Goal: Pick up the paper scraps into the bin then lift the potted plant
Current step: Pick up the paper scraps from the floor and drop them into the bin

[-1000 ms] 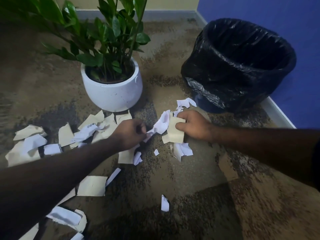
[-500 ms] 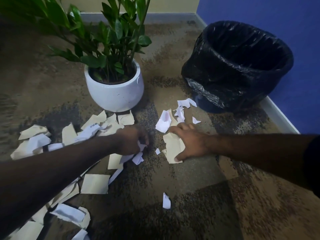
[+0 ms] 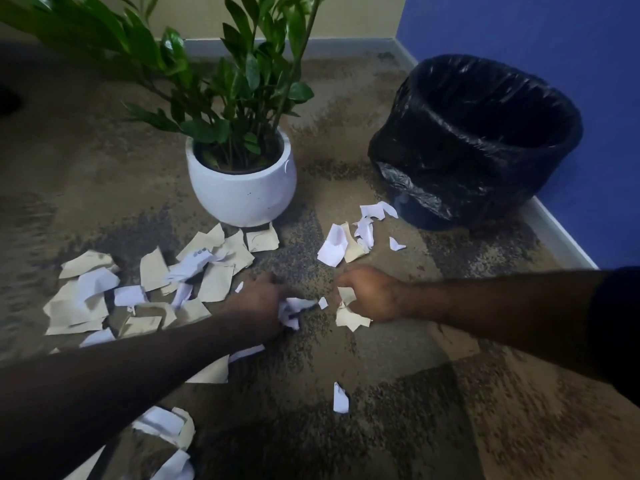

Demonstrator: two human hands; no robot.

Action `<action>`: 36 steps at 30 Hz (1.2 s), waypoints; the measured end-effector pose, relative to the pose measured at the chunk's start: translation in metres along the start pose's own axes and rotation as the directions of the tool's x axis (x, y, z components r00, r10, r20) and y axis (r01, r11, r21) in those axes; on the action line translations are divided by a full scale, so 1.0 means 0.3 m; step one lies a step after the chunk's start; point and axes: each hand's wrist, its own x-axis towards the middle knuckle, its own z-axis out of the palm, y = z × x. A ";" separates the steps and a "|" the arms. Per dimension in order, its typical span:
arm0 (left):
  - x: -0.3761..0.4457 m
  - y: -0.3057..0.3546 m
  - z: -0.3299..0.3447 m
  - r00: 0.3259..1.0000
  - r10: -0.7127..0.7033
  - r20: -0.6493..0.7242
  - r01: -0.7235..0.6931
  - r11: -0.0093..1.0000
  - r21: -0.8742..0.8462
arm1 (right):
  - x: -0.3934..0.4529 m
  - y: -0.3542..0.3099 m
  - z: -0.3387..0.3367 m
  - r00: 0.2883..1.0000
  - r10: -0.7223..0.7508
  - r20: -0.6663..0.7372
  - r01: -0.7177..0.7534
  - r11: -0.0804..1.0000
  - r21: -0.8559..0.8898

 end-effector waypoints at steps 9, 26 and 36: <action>-0.003 0.049 -0.126 0.992 -0.084 -0.090 0.077 0.994 -0.082 | -0.034 -0.003 -0.175 0.978 0.159 -0.138 -0.128 0.969 0.211; -0.019 0.127 -0.376 0.916 -0.281 -0.285 0.015 0.735 -0.678 | -0.175 -0.046 -0.702 0.831 0.171 -0.530 0.060 0.919 0.389; -0.020 0.114 -0.375 0.903 -0.343 -0.260 0.054 0.691 -0.721 | -0.199 0.170 -0.857 0.417 0.431 -0.800 -0.060 0.892 0.448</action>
